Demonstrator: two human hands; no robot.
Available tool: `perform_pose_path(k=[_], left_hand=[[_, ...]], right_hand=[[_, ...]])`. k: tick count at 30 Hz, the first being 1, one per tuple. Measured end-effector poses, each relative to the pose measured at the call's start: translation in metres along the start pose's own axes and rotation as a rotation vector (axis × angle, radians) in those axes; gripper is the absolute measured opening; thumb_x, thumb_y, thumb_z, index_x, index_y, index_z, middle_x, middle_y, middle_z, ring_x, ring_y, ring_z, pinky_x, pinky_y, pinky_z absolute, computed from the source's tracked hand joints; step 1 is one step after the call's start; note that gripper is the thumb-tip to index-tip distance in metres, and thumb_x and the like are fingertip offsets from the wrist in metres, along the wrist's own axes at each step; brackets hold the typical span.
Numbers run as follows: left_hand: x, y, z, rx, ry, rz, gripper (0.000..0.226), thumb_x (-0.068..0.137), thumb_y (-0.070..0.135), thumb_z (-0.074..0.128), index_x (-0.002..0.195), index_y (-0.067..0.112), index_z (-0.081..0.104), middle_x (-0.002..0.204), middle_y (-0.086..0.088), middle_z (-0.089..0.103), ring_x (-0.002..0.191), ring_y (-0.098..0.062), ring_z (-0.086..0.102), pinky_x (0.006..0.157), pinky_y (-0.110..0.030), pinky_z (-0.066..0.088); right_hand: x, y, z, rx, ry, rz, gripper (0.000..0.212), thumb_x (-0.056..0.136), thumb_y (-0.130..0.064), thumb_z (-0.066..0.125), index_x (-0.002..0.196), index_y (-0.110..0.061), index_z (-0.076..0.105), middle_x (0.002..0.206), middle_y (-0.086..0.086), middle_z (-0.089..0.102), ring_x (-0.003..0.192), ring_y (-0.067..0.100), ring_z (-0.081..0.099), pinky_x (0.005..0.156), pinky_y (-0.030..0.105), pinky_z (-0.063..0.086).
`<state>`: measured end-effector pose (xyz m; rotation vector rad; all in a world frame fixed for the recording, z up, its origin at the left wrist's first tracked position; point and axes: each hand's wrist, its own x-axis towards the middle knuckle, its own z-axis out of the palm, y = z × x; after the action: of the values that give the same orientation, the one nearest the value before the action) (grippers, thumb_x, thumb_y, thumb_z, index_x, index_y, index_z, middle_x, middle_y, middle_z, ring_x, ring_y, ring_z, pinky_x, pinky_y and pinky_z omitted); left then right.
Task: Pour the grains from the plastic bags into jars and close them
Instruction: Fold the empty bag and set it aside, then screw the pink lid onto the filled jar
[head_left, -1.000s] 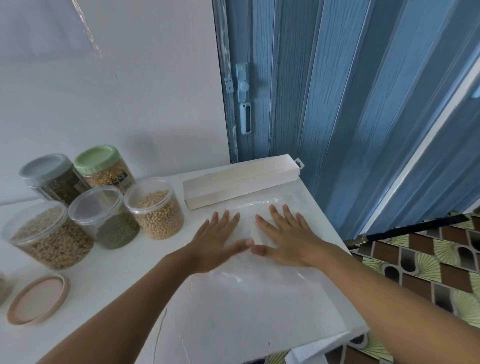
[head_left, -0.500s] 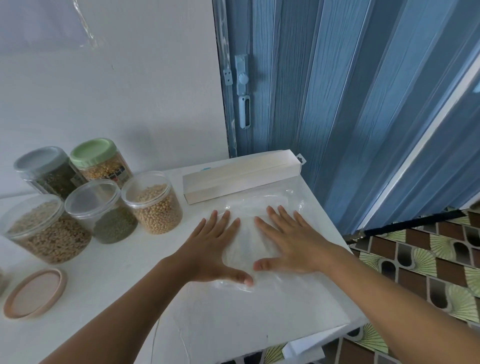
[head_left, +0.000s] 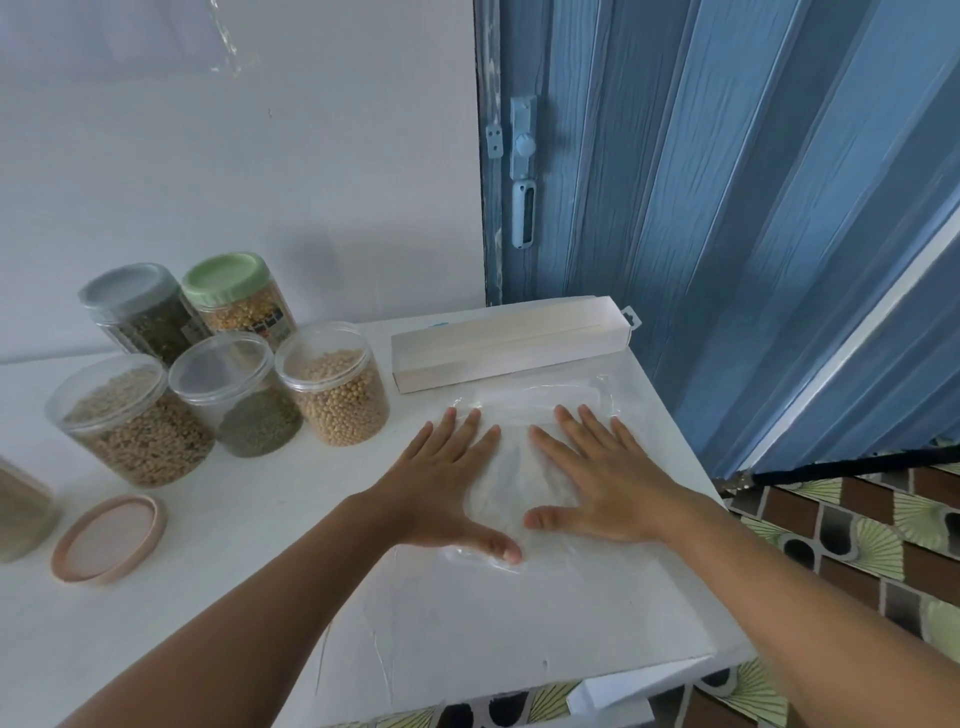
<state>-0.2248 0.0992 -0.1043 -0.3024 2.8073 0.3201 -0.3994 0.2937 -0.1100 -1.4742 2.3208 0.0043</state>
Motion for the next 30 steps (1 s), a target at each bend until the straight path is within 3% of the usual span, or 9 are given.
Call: perform_pose_path(k=[3,5,7,11,16,19,22,25,30], left_hand=[[-0.001,0.000,-0.002,-0.035,0.006,-0.006,0.140,0.060,0.105,0.049,0.162,0.037,-0.020,0.165,0.008,-0.037,0.145,-0.013,-0.046,0.125,-0.053,-0.018],[-0.005,-0.001,-0.005,-0.072,0.044,-0.008,0.134,0.064,0.102,0.051,0.163,0.040,-0.016,0.168,0.008,-0.032,0.149,-0.013,-0.041,0.124,-0.055,-0.019],[-0.015,-0.001,-0.012,-0.143,0.114,-0.017,0.125,0.069,0.098,0.052,0.164,0.044,-0.008,0.172,0.007,-0.022,0.155,-0.014,-0.030,0.125,-0.055,-0.017],[-0.055,-0.006,-0.048,-0.265,0.320,-0.078,0.104,0.077,0.090,0.057,0.162,0.044,0.018,0.171,0.010,0.016,0.157,-0.016,0.010,0.127,-0.051,0.020],[-0.131,-0.051,-0.084,-0.140,0.674,-0.147,0.088,0.087,0.076,0.060,0.157,0.029,0.038,0.153,0.006,0.042,0.142,-0.013,0.031,0.118,-0.038,0.033],[-0.182,-0.098,-0.093,-0.090,0.807,-0.260,0.088,0.085,0.074,0.063,0.155,0.026,0.040,0.149,0.002,0.046,0.138,-0.018,0.034,0.113,-0.038,0.035],[-0.236,-0.149,-0.097,-0.049,0.881,-0.371,0.094,0.082,0.078,0.064,0.155,0.025,0.039,0.149,-0.002,0.045,0.137,-0.022,0.033,0.113,-0.043,0.036],[-0.289,-0.195,-0.096,-0.015,0.936,-0.479,0.101,0.078,0.081,0.064,0.157,0.025,0.036,0.152,-0.004,0.042,0.142,-0.024,0.028,0.118,-0.046,0.031],[-0.342,-0.254,-0.093,-0.209,0.860,-0.651,0.117,0.069,0.084,0.069,0.162,0.028,0.024,0.163,-0.004,0.030,0.151,-0.026,0.022,0.122,-0.051,0.026]], right_hand=[[0.006,0.000,-0.015,0.140,-0.095,0.045,0.109,0.067,-0.105,0.010,0.159,-0.051,-0.011,0.167,-0.010,-0.031,0.152,0.012,-0.033,0.125,0.047,-0.016],[0.006,-0.001,-0.028,0.137,-0.160,0.039,0.096,0.082,-0.093,0.030,0.160,-0.051,-0.008,0.169,-0.010,-0.025,0.154,0.012,-0.027,0.126,0.045,-0.013],[0.007,-0.006,-0.042,0.093,-0.179,0.032,0.099,0.085,-0.085,0.046,0.161,-0.049,-0.007,0.173,-0.005,-0.015,0.158,0.016,-0.017,0.128,0.046,-0.005],[0.010,-0.039,-0.071,0.121,-0.011,-0.003,0.098,0.082,-0.084,0.054,0.162,-0.046,0.012,0.170,-0.002,0.014,0.157,0.022,0.011,0.126,0.045,0.017],[0.014,-0.116,-0.096,0.225,0.041,-0.191,0.088,0.083,-0.081,0.059,0.157,-0.056,0.018,0.159,-0.015,0.026,0.148,0.009,0.023,0.117,0.036,0.032],[0.023,-0.177,-0.105,0.269,0.049,-0.298,0.092,0.079,-0.084,0.061,0.155,-0.061,0.015,0.162,-0.016,0.025,0.150,0.008,0.022,0.120,0.040,0.031],[0.036,-0.245,-0.106,0.244,0.053,-0.383,0.094,0.080,-0.082,0.062,0.155,-0.062,0.010,0.170,-0.014,0.013,0.158,0.011,0.006,0.126,0.045,0.021],[0.049,-0.313,-0.102,0.211,0.033,-0.423,0.093,0.081,-0.082,0.061,0.155,-0.064,0.007,0.171,-0.012,0.012,0.158,0.017,0.013,0.123,0.048,0.026],[0.083,-0.394,-0.084,0.173,0.016,-0.461,0.100,0.077,-0.086,0.060,0.158,-0.056,0.009,0.172,-0.009,0.009,0.158,0.019,0.014,0.125,0.050,0.024]])
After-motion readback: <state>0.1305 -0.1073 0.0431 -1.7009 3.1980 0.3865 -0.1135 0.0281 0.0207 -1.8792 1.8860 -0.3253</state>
